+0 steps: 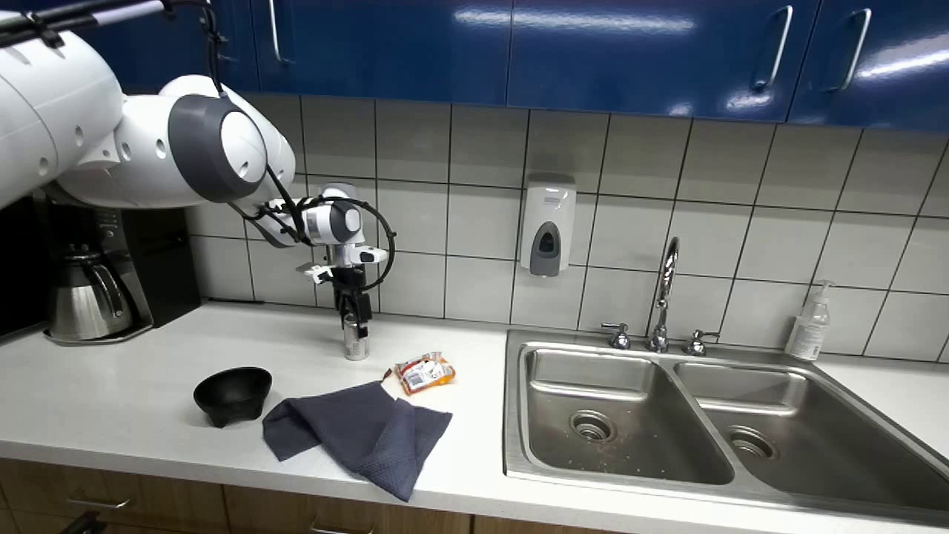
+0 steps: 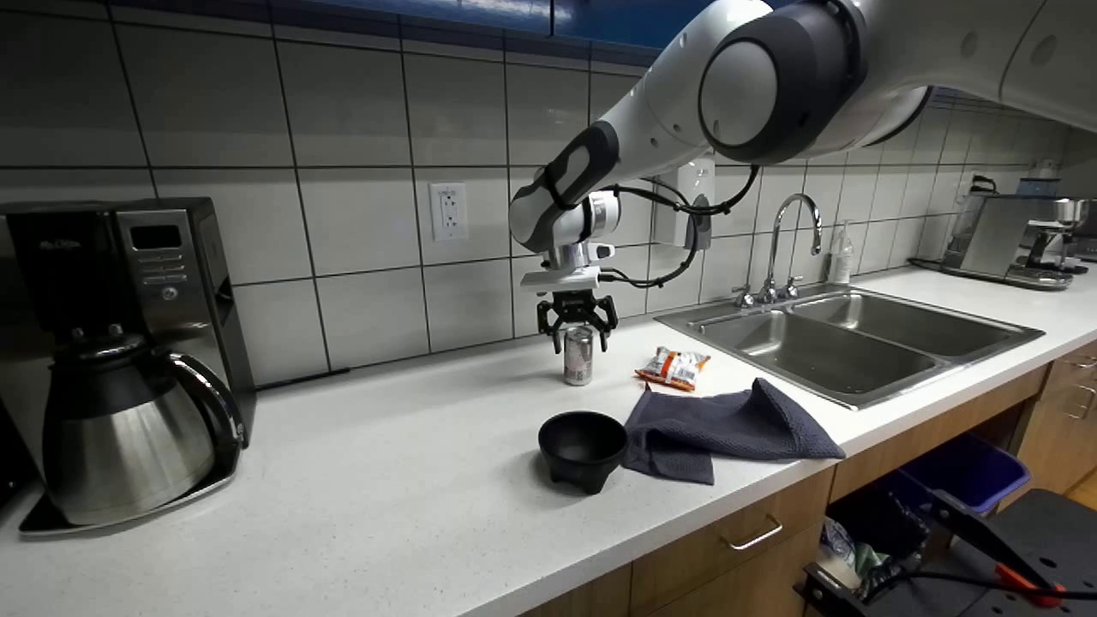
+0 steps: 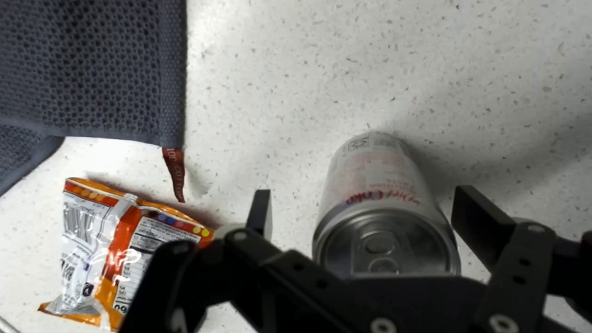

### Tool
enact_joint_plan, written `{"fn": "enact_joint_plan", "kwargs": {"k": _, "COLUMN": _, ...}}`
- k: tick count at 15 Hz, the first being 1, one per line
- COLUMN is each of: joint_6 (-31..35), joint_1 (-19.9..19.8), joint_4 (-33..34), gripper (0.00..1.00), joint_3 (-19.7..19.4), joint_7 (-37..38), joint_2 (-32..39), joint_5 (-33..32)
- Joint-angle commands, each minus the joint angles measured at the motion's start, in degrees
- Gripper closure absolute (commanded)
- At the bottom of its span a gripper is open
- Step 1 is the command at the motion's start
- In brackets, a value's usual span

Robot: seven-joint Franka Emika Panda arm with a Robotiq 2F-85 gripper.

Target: Put the can in the black bowl.

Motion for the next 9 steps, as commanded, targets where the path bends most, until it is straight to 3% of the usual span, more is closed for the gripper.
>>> {"fn": "enact_joint_plan", "kwargs": {"k": 1, "joint_6": -0.21, "joint_1": -0.12, "joint_4": 0.38, "gripper": 0.00, "joint_3": 0.17, "joint_7": 0.05, "joint_2": 0.21, "joint_5": -0.15}}
{"fn": "enact_joint_plan", "kwargs": {"k": 9, "joint_6": 0.54, "joint_1": -0.43, "joint_4": 1.40, "gripper": 0.00, "joint_3": 0.09, "joint_7": 0.21, "joint_2": 0.80, "joint_5": -0.02}}
